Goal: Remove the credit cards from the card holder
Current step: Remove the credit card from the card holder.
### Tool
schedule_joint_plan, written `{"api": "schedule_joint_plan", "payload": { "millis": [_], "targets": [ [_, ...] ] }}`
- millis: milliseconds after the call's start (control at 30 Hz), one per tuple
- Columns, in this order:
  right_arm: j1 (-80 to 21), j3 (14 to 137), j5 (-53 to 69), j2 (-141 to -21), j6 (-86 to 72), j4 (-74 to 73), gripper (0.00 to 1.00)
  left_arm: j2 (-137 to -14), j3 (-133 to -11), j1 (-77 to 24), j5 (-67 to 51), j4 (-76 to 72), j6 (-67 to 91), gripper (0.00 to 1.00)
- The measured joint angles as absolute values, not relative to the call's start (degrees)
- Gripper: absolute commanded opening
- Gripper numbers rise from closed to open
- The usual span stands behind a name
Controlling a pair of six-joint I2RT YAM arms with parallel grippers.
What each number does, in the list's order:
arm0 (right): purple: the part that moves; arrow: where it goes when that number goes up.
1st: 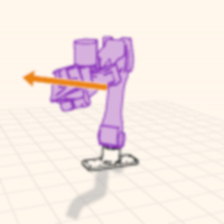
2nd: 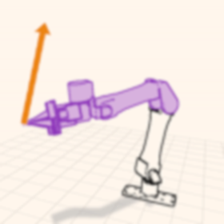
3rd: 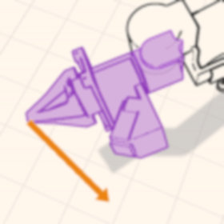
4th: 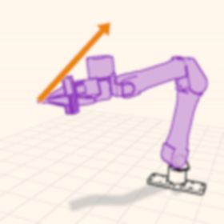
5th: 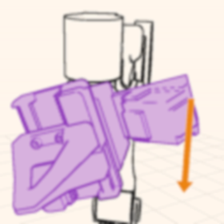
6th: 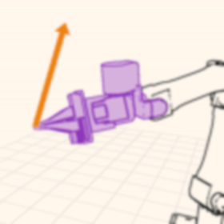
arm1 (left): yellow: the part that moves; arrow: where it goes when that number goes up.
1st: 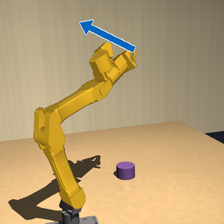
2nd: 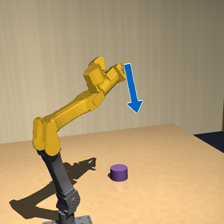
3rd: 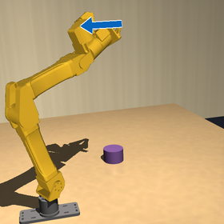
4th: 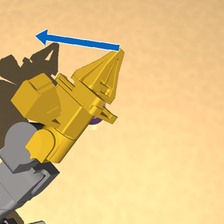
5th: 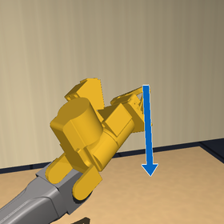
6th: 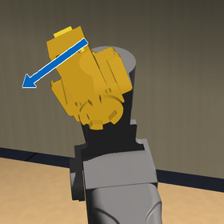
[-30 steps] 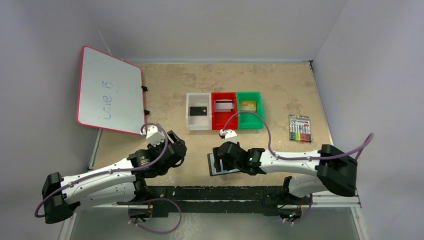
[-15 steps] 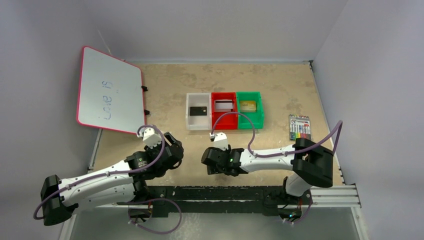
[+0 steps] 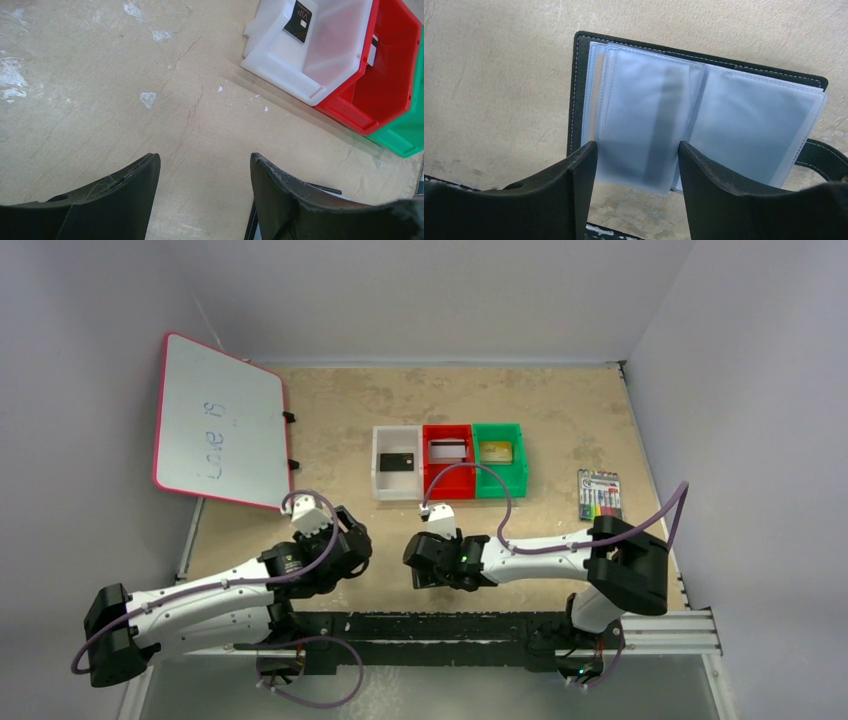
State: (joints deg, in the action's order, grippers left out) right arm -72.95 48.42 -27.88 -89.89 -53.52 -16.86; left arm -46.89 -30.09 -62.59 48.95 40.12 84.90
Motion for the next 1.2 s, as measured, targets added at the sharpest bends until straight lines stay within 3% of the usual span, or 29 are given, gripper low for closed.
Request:
{"api": "schedule_joint_plan", "payload": {
  "millis": [567, 867, 1200],
  "targets": [
    [-72.8, 47.3, -27.1, -88.0, -53.9, -15.7, 0.34, -51.0, -30.1, -62.6, 46.3, 35.6, 83.5, 0.66],
    [-64.6, 37.6, -20.4, -77.2, -54.0, -6.2, 0.35, -52.8, -30.1, -62.6, 42.6, 29.8, 78.3, 0.66],
    [-61.7, 34.0, -17.1, -71.6, -51.4, -0.8, 0.57, -61.3, -32.2, -62.6, 38.5, 23.8, 75.7, 0.63]
  ]
}}
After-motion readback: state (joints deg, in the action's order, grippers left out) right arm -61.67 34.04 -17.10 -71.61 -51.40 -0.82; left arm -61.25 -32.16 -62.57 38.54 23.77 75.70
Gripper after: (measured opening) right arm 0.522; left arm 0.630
